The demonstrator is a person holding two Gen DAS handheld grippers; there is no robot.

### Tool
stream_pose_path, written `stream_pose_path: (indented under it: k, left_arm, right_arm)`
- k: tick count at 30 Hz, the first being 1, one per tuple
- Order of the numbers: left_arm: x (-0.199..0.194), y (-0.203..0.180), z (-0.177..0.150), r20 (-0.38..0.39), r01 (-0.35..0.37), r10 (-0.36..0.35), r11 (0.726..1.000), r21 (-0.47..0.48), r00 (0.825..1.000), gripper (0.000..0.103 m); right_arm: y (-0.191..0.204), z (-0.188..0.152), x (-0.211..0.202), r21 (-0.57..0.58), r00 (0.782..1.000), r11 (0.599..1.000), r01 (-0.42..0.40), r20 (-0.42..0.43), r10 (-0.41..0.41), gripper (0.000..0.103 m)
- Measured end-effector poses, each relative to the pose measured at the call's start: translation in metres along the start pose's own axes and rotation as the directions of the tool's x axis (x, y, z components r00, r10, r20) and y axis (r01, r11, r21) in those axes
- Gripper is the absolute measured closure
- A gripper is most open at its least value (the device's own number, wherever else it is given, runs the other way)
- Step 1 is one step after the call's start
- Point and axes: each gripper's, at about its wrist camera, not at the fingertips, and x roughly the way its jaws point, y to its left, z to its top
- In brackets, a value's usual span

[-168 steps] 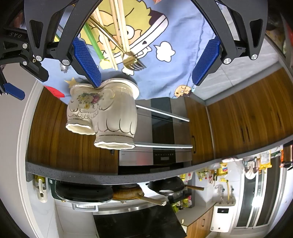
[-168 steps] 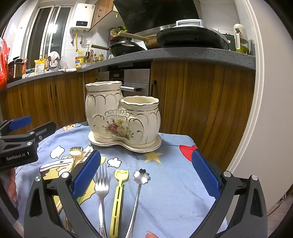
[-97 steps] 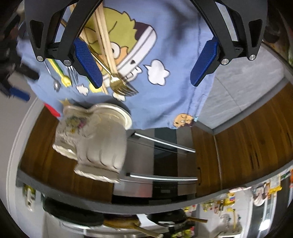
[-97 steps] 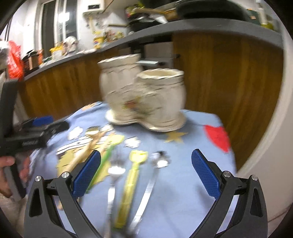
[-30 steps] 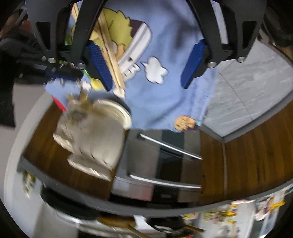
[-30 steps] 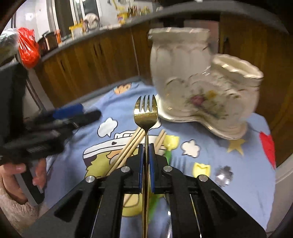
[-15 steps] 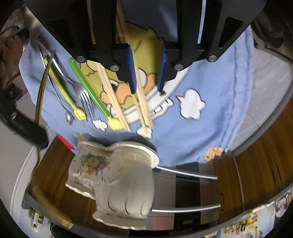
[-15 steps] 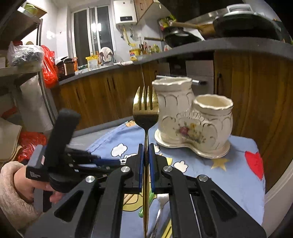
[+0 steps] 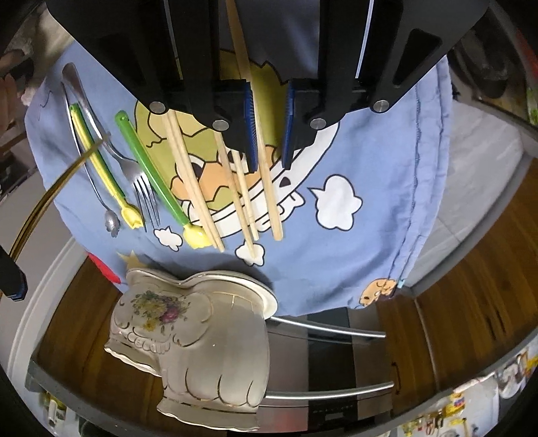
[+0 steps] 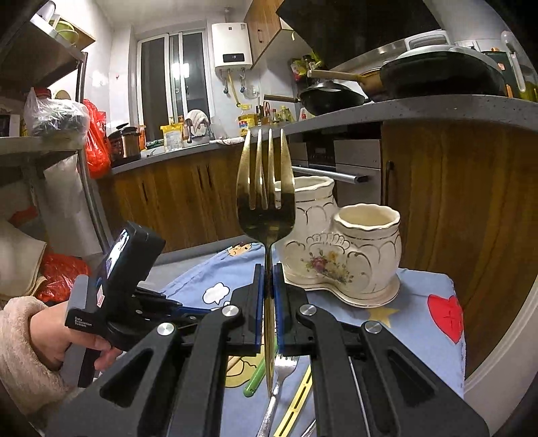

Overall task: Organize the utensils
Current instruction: 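Lift the gold fork with the right gripper while the left gripper grasps a wooden chopstick, then carry the chopstick to the tall cup with the left gripper while the right carries the fork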

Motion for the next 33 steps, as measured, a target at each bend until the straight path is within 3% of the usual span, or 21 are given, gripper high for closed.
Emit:
stream_pose_path:
  k: [9,14,22,26,30,33]
  left_arm:
    - [0.011,-0.014,0.016,-0.112,-0.038,0.048,0.995,0.089,0.992,0.088]
    - [0.010,-0.014,0.015,-0.126,-0.037,0.050,0.994,0.105,0.991,0.092]
    - [0.002,0.000,0.008,-0.044,0.018,-0.016,0.998,0.052,0.999,0.097]
    - [-0.018,0.004,0.008,0.051,0.041,-0.043,0.998,0.041,0.998,0.097]
    - [-0.042,0.016,0.014,0.182,0.087,-0.089,0.996,0.019,0.979,0.097]
    - [-0.057,0.027,0.021,0.279,0.111,-0.106,0.994,-0.002,0.954,0.097]
  right_arm:
    - [-0.005,0.003,-0.007,0.028,1.000,1.000,-0.006,0.015,0.006,0.097]
    - [-0.009,0.004,-0.014,0.036,0.999,0.999,-0.003,0.033,0.002,0.097]
    - [-0.017,0.007,-0.023,0.055,0.998,0.998,0.028,0.063,-0.032,0.097]
    - [-0.021,0.013,-0.028,0.063,0.995,0.996,0.056,0.084,-0.062,0.097]
    - [-0.028,0.022,-0.026,0.074,0.991,0.993,0.092,0.089,-0.098,0.097]
    - [-0.037,0.034,-0.027,0.106,0.987,0.989,0.101,0.112,-0.112,0.097]
